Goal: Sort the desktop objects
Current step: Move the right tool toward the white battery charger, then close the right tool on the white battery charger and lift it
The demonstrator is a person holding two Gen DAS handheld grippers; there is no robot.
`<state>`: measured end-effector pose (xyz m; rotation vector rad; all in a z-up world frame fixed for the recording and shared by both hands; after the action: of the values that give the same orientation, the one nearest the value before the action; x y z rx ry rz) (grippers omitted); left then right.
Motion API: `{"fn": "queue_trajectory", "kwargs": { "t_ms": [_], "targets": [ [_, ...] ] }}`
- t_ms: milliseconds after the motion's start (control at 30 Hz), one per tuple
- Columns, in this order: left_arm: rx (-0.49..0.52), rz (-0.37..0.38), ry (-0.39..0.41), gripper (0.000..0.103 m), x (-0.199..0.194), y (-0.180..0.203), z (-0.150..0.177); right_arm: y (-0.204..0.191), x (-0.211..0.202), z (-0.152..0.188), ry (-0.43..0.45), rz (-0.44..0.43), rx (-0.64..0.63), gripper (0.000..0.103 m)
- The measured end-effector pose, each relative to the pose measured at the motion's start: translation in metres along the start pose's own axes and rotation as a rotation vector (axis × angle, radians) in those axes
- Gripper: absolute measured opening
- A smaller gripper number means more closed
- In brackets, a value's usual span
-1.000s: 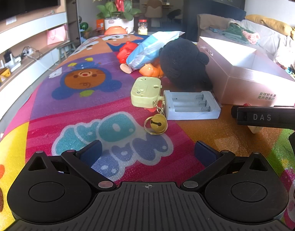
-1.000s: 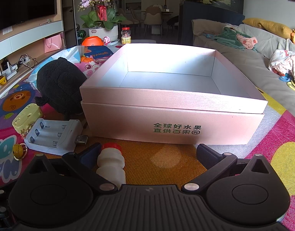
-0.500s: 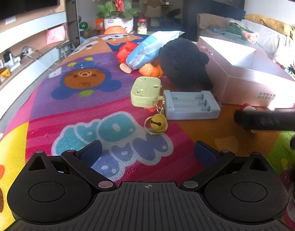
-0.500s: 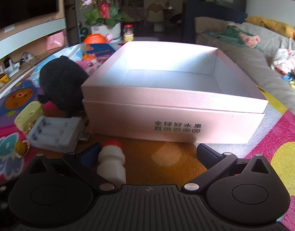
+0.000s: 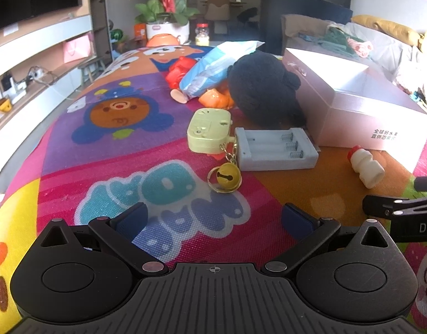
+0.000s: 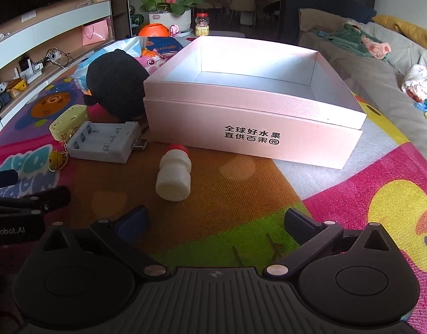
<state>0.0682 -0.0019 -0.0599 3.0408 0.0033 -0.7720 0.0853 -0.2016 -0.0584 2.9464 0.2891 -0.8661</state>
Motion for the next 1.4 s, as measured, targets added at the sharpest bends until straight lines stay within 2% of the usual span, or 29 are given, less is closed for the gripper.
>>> {"fn": "queue_trajectory", "kwargs": {
  "t_ms": [67,133,167,233,267,333,367,467,567,633,733,833,867,933,967,1033,1067,1167,1200,1233,1267,1300,1333,1400],
  "targets": [
    [-0.007,0.024,0.004,0.103,-0.002,-0.002,-0.001,0.001,-0.001,0.0,0.012,-0.014,-0.01,0.103],
    [-0.035,0.064,0.029,0.103,-0.006,-0.004,-0.003,-0.005,-0.003,-0.003,0.032,-0.067,-0.058,0.103],
    [-0.049,0.072,0.043,0.103,-0.008,-0.007,-0.004,-0.01,-0.008,-0.008,0.071,-0.088,-0.096,0.103],
    [-0.059,0.052,0.069,0.103,-0.011,-0.014,-0.008,-0.018,-0.016,-0.018,0.162,-0.071,-0.178,0.102],
    [-0.059,0.039,0.081,0.103,-0.011,-0.017,-0.01,-0.023,-0.017,-0.022,0.188,-0.061,-0.219,0.099],
    [-0.069,0.01,0.102,0.103,-0.011,-0.026,-0.016,-0.034,-0.018,-0.033,0.227,-0.052,-0.273,0.084],
    [-0.078,-0.006,0.113,0.103,-0.012,-0.032,-0.02,-0.04,-0.018,-0.038,0.235,-0.066,-0.274,0.084],
    [-0.088,-0.103,0.165,0.103,-0.015,-0.059,-0.035,-0.063,-0.012,-0.049,0.212,-0.149,-0.233,0.084],
    [-0.114,-0.201,0.193,0.103,-0.02,-0.088,-0.047,-0.086,0.002,-0.051,0.16,-0.183,-0.197,0.085],
    [-0.135,-0.22,0.192,0.103,-0.023,-0.102,-0.05,-0.096,0.015,-0.051,0.118,-0.189,-0.13,0.089],
    [-0.15,-0.224,0.185,0.103,-0.028,-0.113,-0.049,-0.105,0.039,-0.044,0.05,-0.141,-0.055,0.089],
    [-0.151,-0.205,0.172,0.103,-0.03,-0.113,-0.043,-0.109,0.048,-0.04,0.05,-0.135,-0.019,0.089],
    [-0.153,-0.199,0.167,0.103,-0.03,-0.112,-0.041,-0.11,0.048,-0.04,0.06,-0.135,-0.024,0.086],
    [-0.159,-0.19,0.153,0.103,-0.028,-0.109,-0.037,-0.109,0.045,-0.037,0.074,-0.132,-0.057,0.064],
    [-0.163,-0.185,0.149,0.103,-0.028,-0.108,-0.036,-0.107,0.041,-0.036,0.076,-0.145,-0.071,0.056],
    [-0.165,-0.173,0.144,0.103,-0.027,-0.103,-0.035,-0.101,0.03,-0.032,0.065,-0.189,-0.096,0.033],
    [-0.161,-0.162,0.144,0.103,-0.027,-0.099,-0.035,-0.098,0.025,-0.031,0.058,-0.207,-0.106,0.031],
    [-0.152,-0.143,0.139,0.103,-0.024,-0.087,-0.035,-0.089,0.007,-0.024,0.057,-0.257,-0.112,0.031],
    [-0.147,-0.142,0.139,0.103,-0.023,-0.085,-0.035,-0.087,0.004,-0.024,0.072,-0.254,-0.108,0.035],
    [-0.139,-0.147,0.139,0.103,-0.022,-0.083,-0.035,-0.086,0.003,-0.026,0.083,-0.243,-0.1,0.05],
    [-0.125,-0.159,0.142,0.103,-0.022,-0.083,-0.035,-0.086,0.003,-0.03,0.09,-0.235,-0.079,0.061],
    [-0.105,-0.179,0.145,0.103,-0.022,-0.083,-0.035,-0.088,0.007,-0.035,0.096,-0.225,-0.045,0.08],
    [-0.083,-0.201,0.148,0.103,-0.022,-0.086,-0.035,-0.088,0.009,-0.041,0.105,-0.215,0.001,0.087],
    [-0.047,-0.245,0.146,0.103,-0.022,-0.093,-0.034,-0.097,0.018,-0.049,0.104,-0.225,0.042,0.087]
  ]
}}
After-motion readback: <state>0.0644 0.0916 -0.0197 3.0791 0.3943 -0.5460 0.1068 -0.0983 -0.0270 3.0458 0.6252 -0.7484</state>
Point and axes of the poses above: each gripper's, at about its wrist camera, not at the fingertips, and x roughly the way its jaws point, y to its right, z to its underside, the point moved 9 cm from there along x, roughly the way its jaws point, and after that the axes turned 14 degrees about y, right-handed, at the moved point
